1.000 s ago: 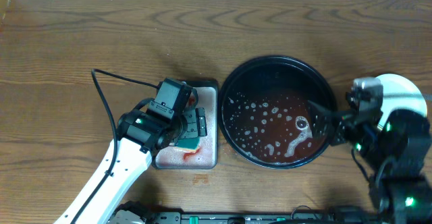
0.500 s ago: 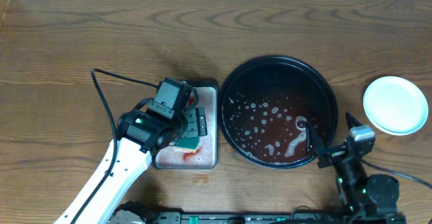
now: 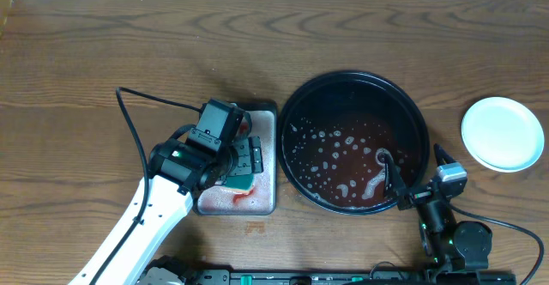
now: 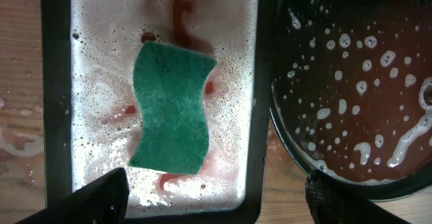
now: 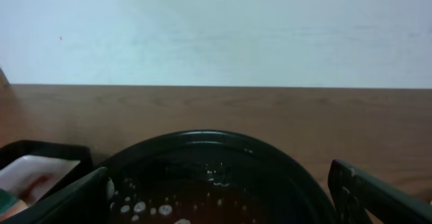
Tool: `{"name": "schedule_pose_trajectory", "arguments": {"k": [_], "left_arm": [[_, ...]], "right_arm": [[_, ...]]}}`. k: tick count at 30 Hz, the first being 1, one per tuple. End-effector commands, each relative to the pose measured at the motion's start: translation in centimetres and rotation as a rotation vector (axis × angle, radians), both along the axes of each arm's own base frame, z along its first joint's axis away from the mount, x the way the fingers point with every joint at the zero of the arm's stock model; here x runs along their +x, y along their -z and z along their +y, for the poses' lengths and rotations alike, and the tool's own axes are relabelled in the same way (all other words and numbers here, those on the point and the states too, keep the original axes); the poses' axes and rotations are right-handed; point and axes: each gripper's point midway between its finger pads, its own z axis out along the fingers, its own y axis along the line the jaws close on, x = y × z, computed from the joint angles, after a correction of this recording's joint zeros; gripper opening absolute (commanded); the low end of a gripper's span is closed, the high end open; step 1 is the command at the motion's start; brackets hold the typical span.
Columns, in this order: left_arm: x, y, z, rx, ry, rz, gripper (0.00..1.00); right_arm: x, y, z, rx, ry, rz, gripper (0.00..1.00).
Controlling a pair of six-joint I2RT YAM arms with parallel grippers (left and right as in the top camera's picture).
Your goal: Clean dirty plates on tray and stack at the side
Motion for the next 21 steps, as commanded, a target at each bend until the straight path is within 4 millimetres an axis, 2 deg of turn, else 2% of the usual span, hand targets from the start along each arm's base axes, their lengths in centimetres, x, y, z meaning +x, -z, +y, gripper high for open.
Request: {"name": "schedule_pose_trajectory", "arguments": {"k": [1,2,14,16,19,21], "left_arm": [[0.5,-0.8,0.0,-0.011,-0.011,-0.019,0.84],[0.5,-0.8,0.0,-0.011,-0.011,-0.019,0.84],[0.5,-0.8,0.1,-0.003,-0.008,-0.020,0.84],[0.3,-0.6,0.6,0.025,-0.008,-0.018,0.84],[-0.3,-1.4,1.3,0.023,-0.015,-0.062,0.84],[-0.2,-2.5,3.1,0.068,-0.048,-0.153,0.84]], "right_arm": [[0.0,0.7,-0.1,-0.007,0.007,0.024,0.99],[0.0,1.2,-0.1,-0.008,0.007,0.046,0.99],[0.0,1.1,-0.1,-0.008,0.007,0.042,0.99],[0.0,1.1,-0.1,-0.008,0.007,0.042,0.99],[0.0,1.1,-0.1,-0.008,0.007,0.042,0.99],[0.0,1.1,-0.1,-0.008,0.007,0.042,0.99]]}}
